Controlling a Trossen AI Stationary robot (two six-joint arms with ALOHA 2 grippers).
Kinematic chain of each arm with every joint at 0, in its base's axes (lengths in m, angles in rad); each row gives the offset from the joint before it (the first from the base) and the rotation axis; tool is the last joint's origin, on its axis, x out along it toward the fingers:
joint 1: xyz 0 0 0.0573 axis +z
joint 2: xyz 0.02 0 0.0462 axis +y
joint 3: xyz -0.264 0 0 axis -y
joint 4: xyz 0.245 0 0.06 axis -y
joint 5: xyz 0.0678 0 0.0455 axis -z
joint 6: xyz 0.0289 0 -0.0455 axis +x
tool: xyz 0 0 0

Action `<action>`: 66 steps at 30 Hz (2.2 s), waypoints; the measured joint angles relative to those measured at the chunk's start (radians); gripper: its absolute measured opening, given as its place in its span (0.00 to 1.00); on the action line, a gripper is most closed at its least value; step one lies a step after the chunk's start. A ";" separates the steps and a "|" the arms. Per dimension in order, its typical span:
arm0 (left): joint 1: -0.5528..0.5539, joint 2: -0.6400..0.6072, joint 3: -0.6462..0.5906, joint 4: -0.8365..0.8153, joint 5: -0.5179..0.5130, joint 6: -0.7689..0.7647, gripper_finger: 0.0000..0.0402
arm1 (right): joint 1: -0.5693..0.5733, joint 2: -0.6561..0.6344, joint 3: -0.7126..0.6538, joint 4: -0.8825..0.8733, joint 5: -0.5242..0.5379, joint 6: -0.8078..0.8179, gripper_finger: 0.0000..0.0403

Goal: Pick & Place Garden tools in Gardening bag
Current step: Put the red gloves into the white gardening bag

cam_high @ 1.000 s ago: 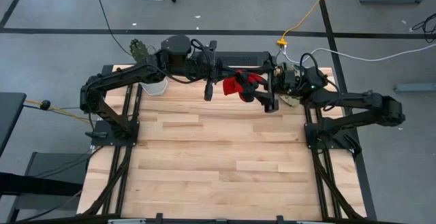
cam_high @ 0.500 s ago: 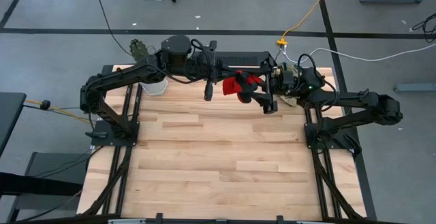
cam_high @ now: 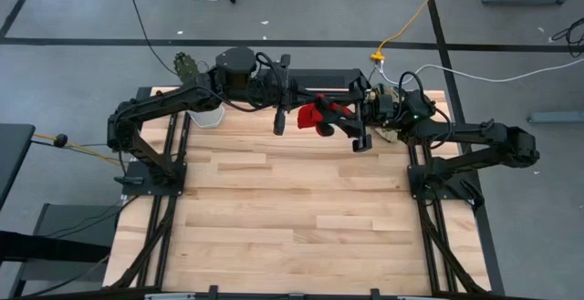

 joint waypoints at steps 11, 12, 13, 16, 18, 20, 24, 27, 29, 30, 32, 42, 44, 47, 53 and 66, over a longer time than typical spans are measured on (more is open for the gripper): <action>0.000 0.000 0.000 0.000 0.000 0.000 0.01 | 0.000 0.000 0.000 0.000 -0.002 0.000 0.41; 0.000 0.000 0.000 0.000 0.000 0.000 0.01 | 0.000 0.000 0.000 0.000 -0.002 0.000 0.40; 0.000 0.000 0.000 0.000 0.000 0.000 0.01 | 0.000 0.000 0.000 0.000 -0.002 0.000 0.39; 0.000 0.000 0.000 0.000 0.000 0.000 0.01 | 0.000 0.000 0.000 0.007 -0.002 0.000 0.36; 0.000 0.000 0.000 0.000 0.000 0.000 0.01 | 0.000 0.000 0.000 0.015 -0.002 -0.001 0.33; 0.000 0.000 0.000 0.000 0.001 0.000 0.01 | 0.000 0.000 0.000 0.018 -0.002 0.000 0.30; 0.000 0.000 0.000 0.000 0.001 0.000 0.01 | 0.000 0.000 0.000 0.019 -0.002 -0.001 0.25; 0.000 0.000 0.000 0.000 0.000 0.001 0.01 | 0.000 0.000 0.000 0.020 -0.002 -0.001 0.21; 0.000 0.000 0.000 0.000 0.000 0.001 0.01 | 0.000 0.000 0.000 0.020 -0.002 -0.001 0.19; 0.000 0.000 0.000 0.000 0.000 0.001 0.01 | 0.000 0.000 0.000 0.020 -0.002 -0.001 0.18; 0.000 0.000 0.000 0.000 0.001 0.001 0.01 | 0.000 0.000 0.000 0.020 -0.002 -0.001 0.16; 0.000 0.000 0.000 0.000 0.000 0.002 0.01 | 0.000 0.000 0.000 0.020 -0.003 -0.001 0.09; 0.000 0.000 0.000 0.000 0.000 0.002 0.03 | 0.000 0.000 0.000 0.020 -0.003 -0.001 0.09; 0.000 0.000 0.000 0.000 0.000 0.002 0.07 | 0.000 0.000 0.000 0.020 -0.003 -0.001 0.08; 0.000 0.000 0.000 0.000 0.000 0.001 0.14 | 0.000 0.000 0.000 0.020 -0.003 -0.001 0.08; 0.008 -0.005 0.000 -0.010 -0.004 -0.134 0.31 | 0.000 -0.003 0.000 0.020 -0.002 -0.001 0.08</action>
